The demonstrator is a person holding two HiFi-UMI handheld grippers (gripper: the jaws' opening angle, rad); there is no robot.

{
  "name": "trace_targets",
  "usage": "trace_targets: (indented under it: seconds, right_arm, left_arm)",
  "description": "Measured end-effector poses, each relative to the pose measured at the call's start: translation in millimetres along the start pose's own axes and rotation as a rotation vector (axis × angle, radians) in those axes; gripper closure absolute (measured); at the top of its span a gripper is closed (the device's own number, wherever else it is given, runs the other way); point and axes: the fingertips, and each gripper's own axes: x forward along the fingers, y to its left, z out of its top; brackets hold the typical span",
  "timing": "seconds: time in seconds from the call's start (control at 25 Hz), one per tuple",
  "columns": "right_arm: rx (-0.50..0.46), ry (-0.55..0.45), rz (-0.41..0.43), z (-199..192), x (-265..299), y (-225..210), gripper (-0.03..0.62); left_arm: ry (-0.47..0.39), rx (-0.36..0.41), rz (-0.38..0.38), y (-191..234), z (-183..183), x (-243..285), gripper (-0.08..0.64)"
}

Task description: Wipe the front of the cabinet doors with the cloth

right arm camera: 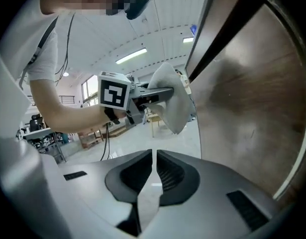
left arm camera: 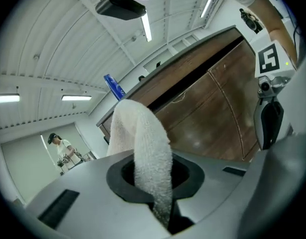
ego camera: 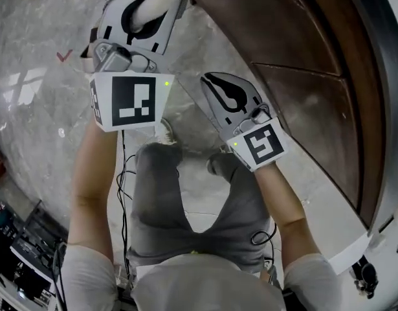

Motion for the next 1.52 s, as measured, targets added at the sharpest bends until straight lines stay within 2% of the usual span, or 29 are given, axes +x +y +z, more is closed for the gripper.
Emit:
trace_targets:
  seconds: [0.2,0.36,0.48,0.68,0.8,1.0,1.28,1.36,1.52]
  right_arm:
    - [-0.055,-0.044,0.03,-23,10,-24,0.54]
    - [-0.121,-0.067,0.033,-33,17,-36,0.54]
    - [-0.139,-0.096,0.043,-34,25,-40,0.54]
    - [-0.267,-0.124,0.039,-38,35,-42,0.54]
    - [-0.28,-0.142,0.031,-43,38,-50,0.54]
    - [-0.26,-0.175,0.008,-45,41,-66,0.54]
    - [-0.265,-0.173,-0.007,-54,43,-69,0.54]
    - [-0.276,-0.168,-0.007,-57,45,-70,0.54]
    - [-0.289,-0.169,0.001,-60,45,-70,0.54]
  left_arm:
    - [-0.011,0.007,0.01,-5,-20,34,0.502]
    - [-0.019,-0.018,0.057,10,-34,49,0.502]
    - [-0.041,0.016,0.091,25,-37,66,0.502]
    - [-0.031,0.067,0.085,30,-39,92,0.502]
    - [-0.057,0.077,0.098,30,-39,102,0.502]
    - [-0.09,0.138,0.118,31,-30,114,0.502]
    - [-0.102,0.159,0.129,28,-25,111,0.502]
    - [-0.112,0.171,0.133,22,-19,111,0.502]
    - [-0.135,0.242,0.119,-3,-6,106,0.502]
